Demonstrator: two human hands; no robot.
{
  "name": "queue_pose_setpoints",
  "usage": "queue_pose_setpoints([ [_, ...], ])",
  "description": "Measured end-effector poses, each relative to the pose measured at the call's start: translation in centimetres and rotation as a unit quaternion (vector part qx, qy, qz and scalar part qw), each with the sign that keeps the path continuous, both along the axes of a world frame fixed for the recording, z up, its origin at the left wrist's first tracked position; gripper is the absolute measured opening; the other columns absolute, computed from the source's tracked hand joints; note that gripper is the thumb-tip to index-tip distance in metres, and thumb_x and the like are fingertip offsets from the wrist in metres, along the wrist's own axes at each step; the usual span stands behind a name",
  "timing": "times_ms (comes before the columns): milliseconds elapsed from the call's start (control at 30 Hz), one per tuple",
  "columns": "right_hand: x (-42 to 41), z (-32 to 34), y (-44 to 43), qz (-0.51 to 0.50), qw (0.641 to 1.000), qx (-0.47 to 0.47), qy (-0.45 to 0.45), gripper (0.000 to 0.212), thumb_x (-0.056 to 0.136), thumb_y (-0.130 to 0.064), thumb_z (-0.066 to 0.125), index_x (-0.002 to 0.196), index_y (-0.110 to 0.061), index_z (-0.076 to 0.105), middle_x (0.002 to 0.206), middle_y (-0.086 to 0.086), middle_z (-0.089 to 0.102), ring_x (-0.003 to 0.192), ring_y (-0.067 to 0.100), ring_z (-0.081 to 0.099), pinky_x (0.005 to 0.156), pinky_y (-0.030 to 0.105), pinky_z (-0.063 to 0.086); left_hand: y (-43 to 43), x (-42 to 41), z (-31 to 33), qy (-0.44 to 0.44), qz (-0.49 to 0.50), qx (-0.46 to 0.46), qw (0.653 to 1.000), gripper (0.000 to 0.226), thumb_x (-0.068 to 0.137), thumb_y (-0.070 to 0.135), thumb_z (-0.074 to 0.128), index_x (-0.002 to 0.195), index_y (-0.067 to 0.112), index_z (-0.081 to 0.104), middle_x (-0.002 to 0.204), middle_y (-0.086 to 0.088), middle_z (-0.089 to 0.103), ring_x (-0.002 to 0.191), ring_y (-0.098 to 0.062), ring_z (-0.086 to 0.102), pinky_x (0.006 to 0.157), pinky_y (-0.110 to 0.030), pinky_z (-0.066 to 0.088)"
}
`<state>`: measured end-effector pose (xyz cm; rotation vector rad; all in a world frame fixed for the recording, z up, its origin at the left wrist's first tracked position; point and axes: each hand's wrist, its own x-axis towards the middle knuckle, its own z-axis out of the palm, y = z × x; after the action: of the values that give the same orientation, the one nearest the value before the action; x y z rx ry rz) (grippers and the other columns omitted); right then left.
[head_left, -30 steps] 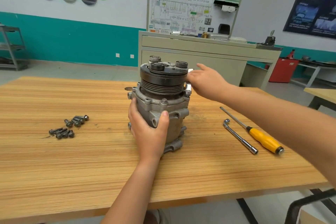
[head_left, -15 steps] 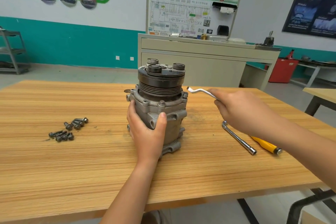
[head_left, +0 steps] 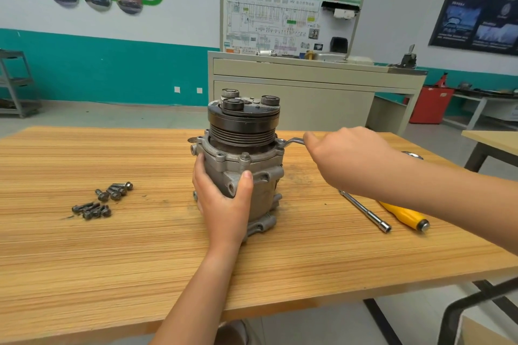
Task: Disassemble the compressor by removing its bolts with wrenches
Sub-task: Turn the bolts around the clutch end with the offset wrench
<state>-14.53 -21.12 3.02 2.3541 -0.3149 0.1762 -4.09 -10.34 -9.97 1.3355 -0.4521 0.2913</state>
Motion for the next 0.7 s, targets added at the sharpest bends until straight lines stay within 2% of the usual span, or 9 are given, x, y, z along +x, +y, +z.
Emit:
queue_pose_setpoints([
  [167,1.1,0.3,-1.6,0.042,0.996,-0.068,0.028,0.041,0.087,0.002,0.042,0.127,-0.002,0.035,0.053,0.001,0.029,0.041,0.016,0.027,0.035,0.026,0.018,-0.1,0.0,0.1,0.002,0.001,-0.006,1.0,0.095,0.062,0.059,0.052,0.145,0.021,0.023,0.144,0.01,0.03,0.135,-0.007,0.027,0.114,-0.035,0.024],
  [267,1.5,0.8,-3.3,0.069,0.99,-0.113,0.047,0.029,0.089,-0.002,0.043,0.118,-0.006,0.044,0.053,-0.002,0.033,0.04,0.014,0.029,0.036,0.025,0.017,0.0,0.1,0.1,0.0,0.0,0.002,1.0,0.096,0.062,0.059,0.052,0.145,0.021,0.023,0.143,0.012,0.03,0.135,-0.006,0.027,0.115,-0.038,0.024],
  [300,1.7,0.9,-4.0,0.076,0.99,-0.11,0.043,0.025,0.09,-0.004,0.043,0.114,-0.007,0.046,0.054,-0.003,0.035,0.04,0.013,0.032,0.037,0.025,0.02,0.0,0.1,0.1,-0.001,0.001,0.005,1.0,0.096,0.062,0.059,0.052,0.145,0.021,0.023,0.142,0.013,0.03,0.135,-0.006,0.027,0.115,-0.039,0.023],
  [367,2.1,0.9,-5.2,0.114,0.99,-0.085,0.018,0.023,0.091,-0.003,0.046,0.113,-0.007,0.05,0.062,-0.001,0.05,0.051,0.016,0.049,0.047,0.026,0.04,0.0,0.1,0.0,-0.001,0.005,0.007,1.0,0.095,0.062,0.059,0.051,0.145,0.022,0.023,0.141,0.014,0.029,0.135,-0.006,0.026,0.115,-0.04,0.023],
  [400,2.5,0.7,-6.0,0.156,0.984,-0.086,-0.003,0.025,0.089,0.001,0.05,0.114,-0.003,0.054,0.071,0.004,0.061,0.06,0.022,0.059,0.061,0.033,0.05,0.0,0.2,0.0,0.0,0.008,0.009,1.0,0.095,0.062,0.06,0.051,0.145,0.022,0.023,0.141,0.015,0.029,0.135,-0.006,0.026,0.115,-0.041,0.023],
  [467,3.9,-0.1,-7.9,0.258,0.955,-0.077,-0.122,0.025,0.077,0.01,0.063,0.101,0.005,0.065,0.079,0.015,0.07,0.068,0.028,0.067,0.078,0.048,0.053,-0.1,0.2,0.0,-0.002,0.017,0.013,1.0,0.095,0.063,0.059,0.05,0.145,0.021,0.023,0.139,0.016,0.027,0.134,-0.005,0.025,0.115,-0.042,0.023],
  [567,6.9,-2.0,-7.8,0.334,0.907,-0.022,-0.258,0.014,0.072,0.011,0.069,0.084,0.005,0.07,0.076,0.015,0.071,0.068,0.024,0.07,0.081,0.059,0.047,-0.3,0.2,0.0,-0.008,0.029,0.019,0.999,0.094,0.064,0.058,0.049,0.145,0.019,0.023,0.139,0.014,0.028,0.134,-0.006,0.026,0.115,-0.044,0.023],
  [633,8.6,-3.2,-6.8,0.359,0.886,0.032,-0.29,0.013,0.077,0.01,0.058,0.085,0.007,0.068,0.077,0.015,0.071,0.066,0.024,0.07,0.082,0.059,0.046,-0.3,0.2,0.0,-0.009,0.029,0.024,0.999,0.094,0.064,0.059,0.05,0.145,0.019,0.023,0.14,0.013,0.028,0.134,-0.008,0.027,0.114,-0.045,0.024],
  [700,9.1,-3.8,-6.2,0.342,0.876,0.104,-0.323,0.014,0.077,0.01,0.057,0.087,0.009,0.067,0.076,0.017,0.07,0.064,0.026,0.068,0.083,0.056,0.047,-0.1,0.2,0.1,-0.009,0.029,0.026,0.999,0.094,0.064,0.059,0.05,0.145,0.02,0.023,0.139,0.013,0.029,0.134,-0.009,0.027,0.114,-0.045,0.025],
])
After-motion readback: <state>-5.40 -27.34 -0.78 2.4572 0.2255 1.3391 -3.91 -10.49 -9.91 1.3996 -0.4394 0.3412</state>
